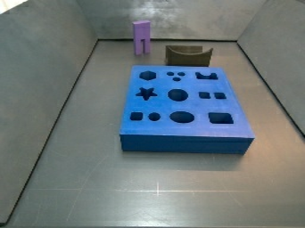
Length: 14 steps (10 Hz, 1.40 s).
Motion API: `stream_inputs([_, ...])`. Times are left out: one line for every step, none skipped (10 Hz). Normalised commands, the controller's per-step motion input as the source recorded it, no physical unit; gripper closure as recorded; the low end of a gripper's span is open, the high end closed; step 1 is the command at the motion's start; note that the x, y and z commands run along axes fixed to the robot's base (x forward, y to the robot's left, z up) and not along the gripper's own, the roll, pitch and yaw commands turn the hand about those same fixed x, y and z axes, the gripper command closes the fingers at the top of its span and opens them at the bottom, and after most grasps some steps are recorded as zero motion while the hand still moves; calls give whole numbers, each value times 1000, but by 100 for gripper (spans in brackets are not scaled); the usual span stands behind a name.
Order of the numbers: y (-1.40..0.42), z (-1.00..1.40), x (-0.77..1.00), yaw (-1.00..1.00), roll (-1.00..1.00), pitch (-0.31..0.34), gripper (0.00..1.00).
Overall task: Pick up the double-square object. Move to above the board. Insert the double-square object.
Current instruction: Pick up the double-square object.
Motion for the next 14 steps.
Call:
stream_inputs([169,-106,0,-426,74,0,0])
stream_inputs([54,-194,0,-929,0,14,0])
stream_inputs([9,-243,0,-974,0,37,0])
stream_inputs([11,-306,0,-974,0,83,0])
stream_inputs([34,-351,0,-951,0,120,0])
stream_inputs([183,-349,-54,-791,0,111,0])
stream_inputs([271,-317,-71,-700,-26,86,0])
stream_inputs([386,-283,-106,-574,-34,46,0])
stream_inputs([426,-260,-106,-514,-60,23,0])
stream_inputs([417,-251,-94,-517,-94,3,0])
stream_inputs([389,-246,-54,-531,-109,0,0])
stream_inputs([206,-237,0,-706,-146,0,0])
stream_inputs([0,-220,131,-889,-269,-63,0])
stream_inputs([0,-269,69,-894,-340,-169,0])
